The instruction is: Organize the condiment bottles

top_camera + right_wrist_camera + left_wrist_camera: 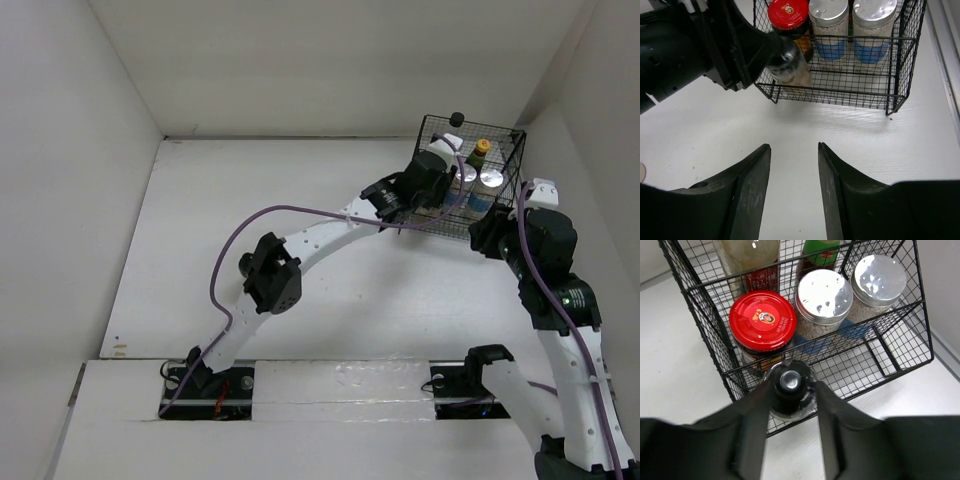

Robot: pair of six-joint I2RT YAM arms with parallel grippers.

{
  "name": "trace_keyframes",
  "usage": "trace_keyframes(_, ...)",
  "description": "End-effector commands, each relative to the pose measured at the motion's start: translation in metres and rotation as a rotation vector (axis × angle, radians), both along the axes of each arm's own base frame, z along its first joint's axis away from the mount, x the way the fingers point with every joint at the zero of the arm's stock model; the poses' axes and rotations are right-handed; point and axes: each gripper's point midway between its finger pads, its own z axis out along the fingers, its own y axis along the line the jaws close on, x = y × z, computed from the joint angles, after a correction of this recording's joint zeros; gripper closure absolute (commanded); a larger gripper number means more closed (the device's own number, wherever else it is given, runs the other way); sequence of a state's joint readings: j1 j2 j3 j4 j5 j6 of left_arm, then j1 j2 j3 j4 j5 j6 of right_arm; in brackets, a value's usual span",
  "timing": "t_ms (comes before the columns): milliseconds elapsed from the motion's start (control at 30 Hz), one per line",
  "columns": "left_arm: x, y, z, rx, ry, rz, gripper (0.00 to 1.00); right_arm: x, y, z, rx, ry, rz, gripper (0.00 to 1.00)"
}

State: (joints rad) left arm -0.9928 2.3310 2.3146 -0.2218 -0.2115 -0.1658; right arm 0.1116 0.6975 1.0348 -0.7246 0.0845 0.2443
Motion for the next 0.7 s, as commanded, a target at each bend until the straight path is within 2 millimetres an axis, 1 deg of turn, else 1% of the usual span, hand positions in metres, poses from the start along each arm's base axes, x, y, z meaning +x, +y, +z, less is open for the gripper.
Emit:
trace_keyframes(0,-0.007,-0.008,-0.011,-0.022,0.041,0.004,0.62,0.001,0.004,0.007,0.026,-0.034,0.017,0.51)
trace_keyframes(33,-0.007,-0.008,-0.011,-0.022,0.042,0.004,0.6,0.001,0.004,0.007,0.026,-0.034,0.017,0.51)
trace_keyframes(67,-0.006,-0.009,-0.018,-0.013,0.047,0.004,0.6,0.001,0.004,0.007,0.026,-0.034,0.017,0.51)
trace_keyframes(100,-0.006,-0.009,-0.018,-0.013,0.047,0.004,0.6,-0.002,0.004,0.007,0.026,-0.031,0.017,0.51)
trace_keyframes(133,-0.006,-0.01,-0.013,-0.03,0.048,0.008,0.6,-0.003,0.003,0.011,0.019,-0.041,0.006,0.51)
trace_keyframes(167,-0.005,-0.011,-0.019,-0.022,0.053,0.008,0.6,-0.003,0.001,0.009,0.015,-0.033,-0.002,0.51)
trace_keyframes(200,-0.005,-0.011,-0.019,-0.022,0.053,0.008,0.6,-0.007,0.001,0.012,0.016,-0.04,-0.002,0.51)
trace_keyframes(233,-0.005,-0.011,-0.019,-0.022,0.053,0.008,0.6,-0.007,-0.002,0.012,0.003,-0.041,-0.011,0.51)
trace_keyframes(267,-0.006,-0.011,-0.019,-0.03,0.061,0.012,0.6,-0.008,0.0,0.01,0.002,-0.032,-0.001,0.51)
trace_keyframes(300,-0.006,-0.01,-0.013,-0.038,0.056,0.012,0.6,-0.01,0.0,0.012,0.003,-0.042,-0.001,0.51)
trace_keyframes(333,-0.007,-0.009,-0.015,-0.037,0.066,0.016,0.6,-0.01,0.0,0.012,0.003,-0.043,-0.001,0.51)
trace_keyframes(367,-0.011,-0.008,0.005,-0.073,0.06,0.007,0.6,-0.012,0.0,0.014,0.004,-0.052,-0.001,0.51)
trace_keyframes(433,-0.014,-0.005,0.025,-0.108,0.05,0.009,0.6,-0.012,0.0,0.01,0.003,-0.043,-0.001,0.51)
trace_keyframes(467,-0.018,-0.001,0.047,-0.142,0.033,-0.003,0.6,-0.012,0.0,0.01,0.003,-0.043,-0.001,0.51)
trace_keyframes(533,-0.021,0.006,0.067,-0.17,0.011,0.006,0.6,-0.011,0.0,0.012,0.004,-0.052,-0.001,0.51)
trace_keyframes(567,-0.022,0.009,0.074,-0.182,0.003,0.005,0.6,-0.01,-0.002,0.009,0.0,-0.043,-0.01,0.51)
trace_keyframes(600,-0.024,0.016,0.089,-0.199,-0.012,0.017,0.6,-0.01,-0.002,0.009,0.0,-0.043,-0.01,0.51)
trace_keyframes(633,-0.024,0.02,0.094,-0.199,-0.016,0.026,0.6,-0.009,-0.003,0.011,-0.002,-0.054,-0.019,0.51)
trace_keyframes(667,-0.026,0.022,0.101,-0.209,-0.022,0.025,0.6,-0.009,-0.003,0.007,-0.003,-0.045,-0.019,0.51)
